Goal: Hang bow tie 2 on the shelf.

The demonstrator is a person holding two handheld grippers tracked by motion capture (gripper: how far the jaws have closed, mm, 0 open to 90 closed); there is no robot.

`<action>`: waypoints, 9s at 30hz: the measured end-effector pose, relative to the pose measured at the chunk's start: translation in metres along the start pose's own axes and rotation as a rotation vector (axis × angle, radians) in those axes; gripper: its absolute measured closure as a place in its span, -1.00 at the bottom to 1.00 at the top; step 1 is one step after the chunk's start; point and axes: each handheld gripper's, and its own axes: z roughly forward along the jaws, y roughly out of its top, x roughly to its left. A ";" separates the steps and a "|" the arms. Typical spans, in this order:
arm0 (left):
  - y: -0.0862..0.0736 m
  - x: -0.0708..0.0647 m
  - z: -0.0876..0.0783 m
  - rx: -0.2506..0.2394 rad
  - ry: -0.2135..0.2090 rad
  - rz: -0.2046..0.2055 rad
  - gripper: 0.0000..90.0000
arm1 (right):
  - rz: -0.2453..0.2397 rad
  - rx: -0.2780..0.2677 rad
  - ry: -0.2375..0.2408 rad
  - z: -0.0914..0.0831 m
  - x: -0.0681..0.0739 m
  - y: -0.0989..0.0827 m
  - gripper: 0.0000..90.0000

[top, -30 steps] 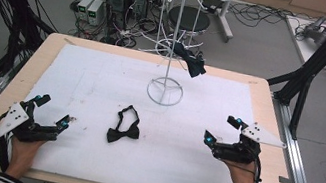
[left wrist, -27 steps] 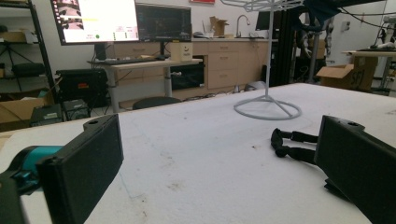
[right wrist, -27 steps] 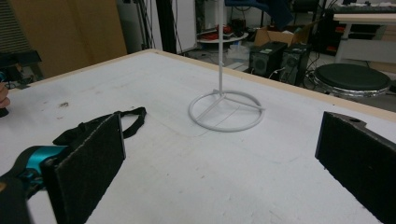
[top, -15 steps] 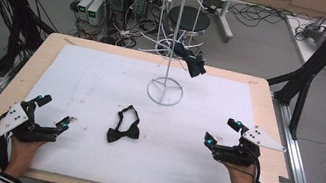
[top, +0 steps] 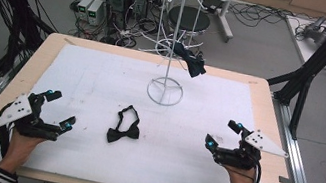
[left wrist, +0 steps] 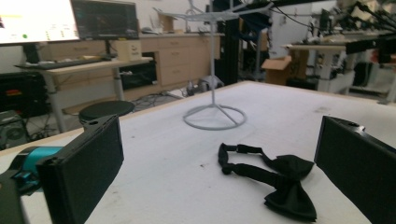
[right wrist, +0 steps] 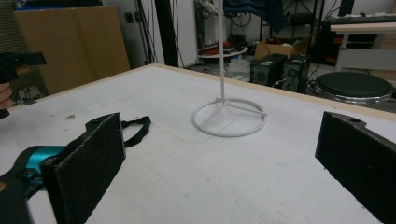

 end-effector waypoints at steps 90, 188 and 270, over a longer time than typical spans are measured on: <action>0.021 -0.064 0.181 0.983 -0.487 0.414 -0.53 | -0.023 -0.125 -0.049 -0.006 0.014 -0.050 -0.98; 0.090 -0.035 0.154 0.529 -0.300 0.165 0.69 | -0.078 -0.152 -0.079 -0.004 0.018 -0.071 -0.98; 0.165 0.010 0.208 0.329 -0.159 0.020 0.70 | -0.086 -0.161 -0.087 -0.005 0.019 -0.072 -0.98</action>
